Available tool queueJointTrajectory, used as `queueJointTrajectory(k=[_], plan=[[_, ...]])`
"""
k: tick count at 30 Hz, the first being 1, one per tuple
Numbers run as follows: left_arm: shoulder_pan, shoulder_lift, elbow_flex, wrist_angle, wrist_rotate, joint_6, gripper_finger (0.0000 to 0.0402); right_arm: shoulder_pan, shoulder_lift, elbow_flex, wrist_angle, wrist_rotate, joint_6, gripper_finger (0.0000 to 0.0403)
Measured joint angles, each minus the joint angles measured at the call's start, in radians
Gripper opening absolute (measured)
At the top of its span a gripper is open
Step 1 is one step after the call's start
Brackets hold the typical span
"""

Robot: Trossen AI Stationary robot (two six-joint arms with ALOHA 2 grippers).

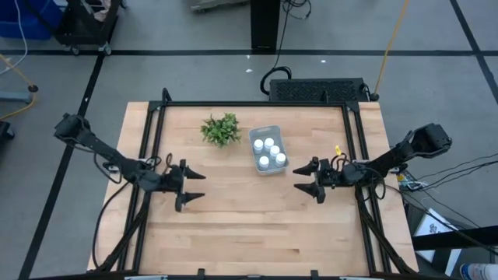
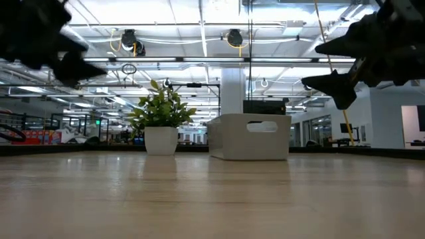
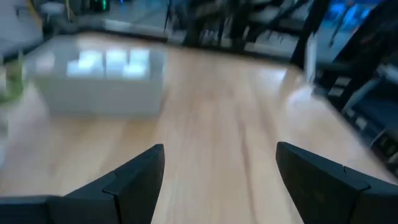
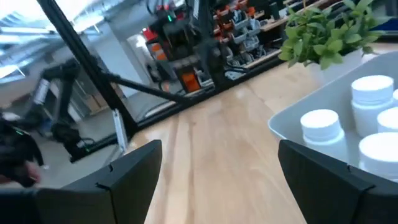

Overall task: Pick and place pill bottles into a basket
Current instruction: Return to Home Position

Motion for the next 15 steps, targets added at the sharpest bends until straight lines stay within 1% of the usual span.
queueJointTrajectory(k=[1,2,3,5,6,9,12,15], plan=[[-0.002,0.001,-0.02,0.001,-0.006,-0.017,0.0311,0.0,0.0,-0.012,0.005,0.0,0.013,0.0314],[-0.002,-0.001,-0.035,0.021,-0.005,0.0,0.0311,0.0,0.0,-0.008,-0.003,-0.006,-0.003,0.0315],[-0.002,-0.01,-0.047,0.069,0.017,0.047,0.0311,0.001,0.001,-0.008,0.0,-0.017,-0.041,0.0315],[-0.006,-0.026,-0.062,0.179,0.106,0.161,0.031,0.001,0.0,-0.009,0.025,-0.047,-0.113,0.0315],[-0.006,-0.039,-0.079,0.211,0.124,0.196,0.031,0.0,-0.002,-0.011,0.037,-0.051,-0.134,0.0314],[0.009,-0.082,-0.12,0.259,0.109,0.26,0.031,-0.006,-0.018,-0.011,0.04,-0.016,-0.178,0.0314],[0.035,-0.156,-0.119,0.144,0.112,0.252,0.031,-0.018,-0.054,-0.011,0.042,0.012,-0.21,0.0315],[0.055,-0.232,-0.119,0.118,0.121,0.29,0.031,-0.031,-0.114,-0.012,0.034,0.02,-0.261,0.0315]])
